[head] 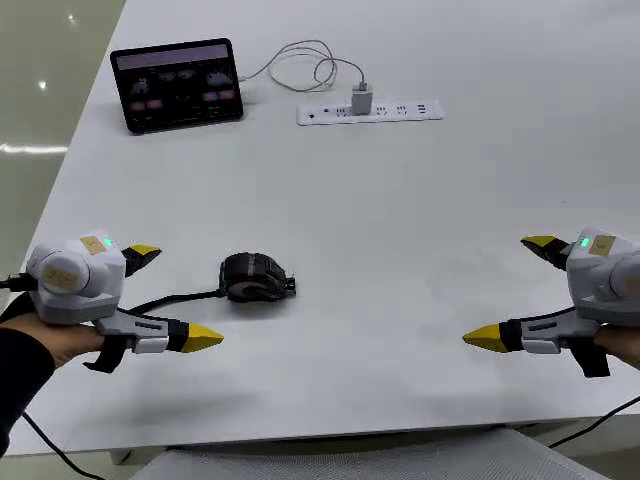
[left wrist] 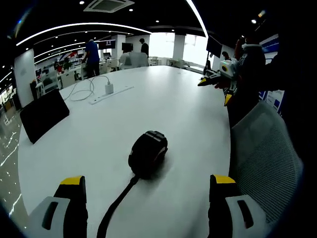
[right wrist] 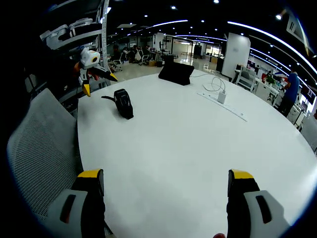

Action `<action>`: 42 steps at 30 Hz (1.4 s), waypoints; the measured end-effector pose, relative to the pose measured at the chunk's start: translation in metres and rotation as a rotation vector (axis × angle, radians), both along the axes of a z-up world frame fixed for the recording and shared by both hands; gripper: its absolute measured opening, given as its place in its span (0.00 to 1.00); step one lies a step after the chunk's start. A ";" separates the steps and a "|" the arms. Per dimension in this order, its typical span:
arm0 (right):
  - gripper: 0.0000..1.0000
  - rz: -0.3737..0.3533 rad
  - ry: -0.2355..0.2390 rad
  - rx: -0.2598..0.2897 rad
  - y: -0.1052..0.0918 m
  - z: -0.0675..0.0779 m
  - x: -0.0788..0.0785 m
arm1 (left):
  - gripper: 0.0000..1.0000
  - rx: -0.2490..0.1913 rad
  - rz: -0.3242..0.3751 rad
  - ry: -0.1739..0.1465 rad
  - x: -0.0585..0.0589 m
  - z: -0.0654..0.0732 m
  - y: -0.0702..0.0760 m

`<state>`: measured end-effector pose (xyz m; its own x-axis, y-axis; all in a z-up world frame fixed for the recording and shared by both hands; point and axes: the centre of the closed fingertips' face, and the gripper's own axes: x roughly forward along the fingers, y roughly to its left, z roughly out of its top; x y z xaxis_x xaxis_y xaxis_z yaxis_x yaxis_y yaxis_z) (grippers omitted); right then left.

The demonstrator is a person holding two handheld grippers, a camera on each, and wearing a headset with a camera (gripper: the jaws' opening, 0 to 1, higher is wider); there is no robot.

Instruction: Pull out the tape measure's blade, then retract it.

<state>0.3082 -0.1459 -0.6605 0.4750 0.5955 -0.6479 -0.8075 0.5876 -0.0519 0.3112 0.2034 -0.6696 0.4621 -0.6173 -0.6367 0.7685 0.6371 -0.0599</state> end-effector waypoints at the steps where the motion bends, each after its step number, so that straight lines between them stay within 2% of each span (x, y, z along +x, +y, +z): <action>1: 1.00 0.002 0.001 0.001 0.001 0.000 0.000 | 1.00 0.002 -0.004 0.002 0.001 0.000 0.000; 7: 1.00 0.026 0.006 -0.001 0.006 -0.001 0.003 | 0.98 0.032 -0.051 0.025 0.005 -0.003 -0.004; 14: 1.00 0.032 0.003 0.004 0.009 0.000 0.007 | 0.97 0.061 -0.099 0.025 0.011 -0.004 -0.010; 26: 1.00 0.064 0.011 -0.007 0.018 -0.004 0.007 | 0.96 0.101 -0.169 0.029 0.016 -0.007 -0.018; 29: 1.00 0.075 0.025 0.009 0.025 -0.003 0.010 | 0.91 0.151 -0.231 0.009 0.015 -0.011 -0.020; 37: 1.00 0.100 0.029 0.021 0.040 -0.003 0.022 | 0.88 0.176 -0.289 0.008 0.017 -0.014 -0.030; 42: 1.00 0.143 0.034 0.013 0.054 -0.006 0.023 | 0.88 0.203 -0.322 0.014 0.019 -0.016 -0.032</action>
<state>0.3316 -0.0915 -0.6662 0.3623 0.6640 -0.6541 -0.8842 0.4668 -0.0159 0.3303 0.1709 -0.6852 0.2557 -0.5905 -0.7655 0.9312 0.3632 0.0309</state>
